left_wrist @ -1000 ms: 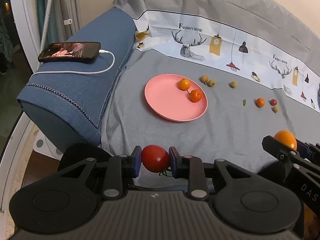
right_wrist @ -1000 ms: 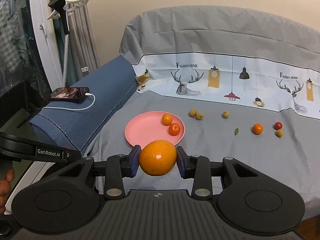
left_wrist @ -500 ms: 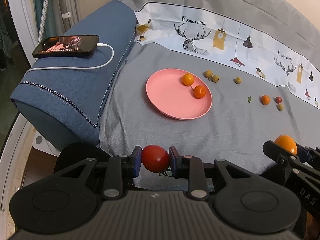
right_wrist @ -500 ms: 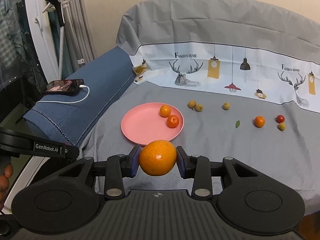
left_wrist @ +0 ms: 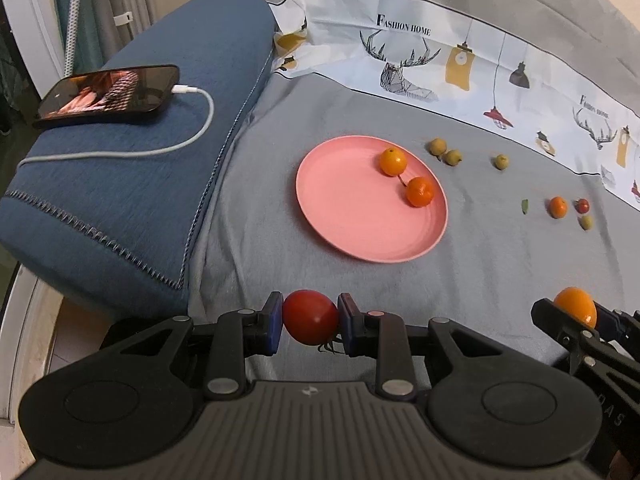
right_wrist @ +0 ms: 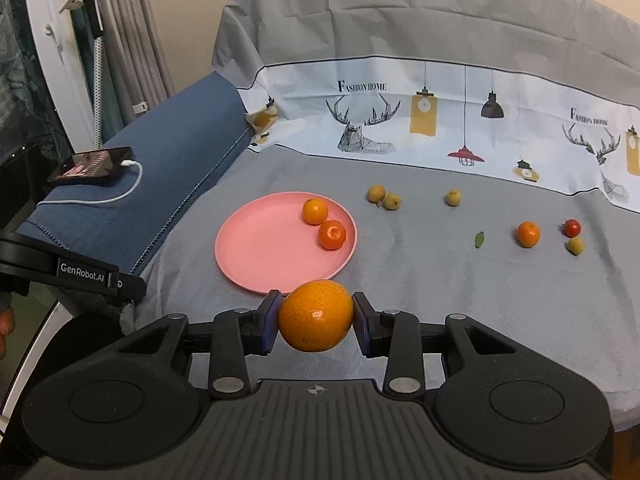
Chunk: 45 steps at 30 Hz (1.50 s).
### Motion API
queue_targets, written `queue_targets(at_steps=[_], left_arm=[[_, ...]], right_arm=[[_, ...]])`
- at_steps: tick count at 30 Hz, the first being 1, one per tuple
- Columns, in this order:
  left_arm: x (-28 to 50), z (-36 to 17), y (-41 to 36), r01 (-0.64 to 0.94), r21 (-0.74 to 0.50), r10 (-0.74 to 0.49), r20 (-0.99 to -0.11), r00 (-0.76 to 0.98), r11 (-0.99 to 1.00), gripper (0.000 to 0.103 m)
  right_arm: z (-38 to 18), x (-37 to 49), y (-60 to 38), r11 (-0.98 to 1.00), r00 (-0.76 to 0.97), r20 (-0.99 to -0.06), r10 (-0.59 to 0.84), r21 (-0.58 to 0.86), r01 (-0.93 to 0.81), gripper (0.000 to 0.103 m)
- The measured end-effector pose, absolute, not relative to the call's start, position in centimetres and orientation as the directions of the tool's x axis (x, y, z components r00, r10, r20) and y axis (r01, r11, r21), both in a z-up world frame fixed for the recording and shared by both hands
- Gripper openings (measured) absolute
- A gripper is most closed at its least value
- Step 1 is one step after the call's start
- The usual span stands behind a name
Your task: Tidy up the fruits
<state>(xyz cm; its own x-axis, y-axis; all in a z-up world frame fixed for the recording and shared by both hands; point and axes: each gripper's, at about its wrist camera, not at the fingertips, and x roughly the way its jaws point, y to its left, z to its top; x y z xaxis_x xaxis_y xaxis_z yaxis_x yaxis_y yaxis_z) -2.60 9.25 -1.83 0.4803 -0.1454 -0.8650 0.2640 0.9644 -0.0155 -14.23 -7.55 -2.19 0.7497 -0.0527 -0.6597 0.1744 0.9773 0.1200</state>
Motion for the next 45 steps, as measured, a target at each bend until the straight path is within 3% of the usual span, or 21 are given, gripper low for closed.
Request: queue_targets(at_steps=[31, 32, 33, 34, 35, 36, 37, 38, 45], left_arm=[[14.0, -12.6, 1.2, 0.313, 0.089, -0.051, -0.909, 0.414, 0.945, 0.033], [14.2, -12.7, 1.1, 0.313, 0.090, -0.050, -0.910, 0.412, 0.945, 0.036], [14.3, -12.7, 1.1, 0.317, 0.088, -0.055, -0.907, 0.417, 0.944, 0.052], [14.3, -12.4, 1.2, 0.330, 0.077, -0.075, -0.903, 0.423, 0.941, 0.060], [14.1, -12.1, 1.2, 0.346, 0.051, -0.108, -0.899, 0.425, 0.937, 0.091], [13.9, -11.7, 1.3, 0.340, 0.054, -0.109, -0.891, 0.441, 0.939, 0.102], [13.4, -11.2, 1.5, 0.324, 0.066, -0.102, -0.874, 0.475, 0.944, 0.103], [12.8, -10.7, 1.6, 0.321, 0.079, -0.099, -0.860, 0.501, 0.944, 0.103], [6.5, -8.0, 3.2, 0.337, 0.130, -0.082, -0.832, 0.548, 0.933, 0.103]], right_arm=[[-12.6, 2.9, -8.5, 0.998, 0.663, -0.748, -0.013, 0.026, 0.050, 0.040], [-12.8, 3.3, -8.4, 0.999, 0.658, -0.753, -0.011, 0.022, 0.043, 0.040], [-12.8, 3.5, -8.4, 0.999, 0.659, -0.752, -0.012, 0.019, 0.040, 0.040], [-12.7, 3.6, -8.4, 0.999, 0.666, -0.746, -0.016, 0.014, 0.040, 0.049], [-12.4, 3.6, -8.3, 0.999, 0.673, -0.740, -0.019, 0.008, 0.037, 0.063], [-12.1, 3.6, -8.4, 0.999, 0.680, -0.733, -0.020, 0.005, 0.035, 0.071], [-11.6, 3.4, -8.4, 0.999, 0.688, -0.725, -0.025, 0.001, 0.037, 0.083], [-11.1, 3.1, -8.4, 0.999, 0.698, -0.715, -0.032, -0.003, 0.042, 0.086], [-8.8, -2.6, -7.3, 0.998, 0.682, -0.729, -0.049, -0.014, 0.056, 0.095]])
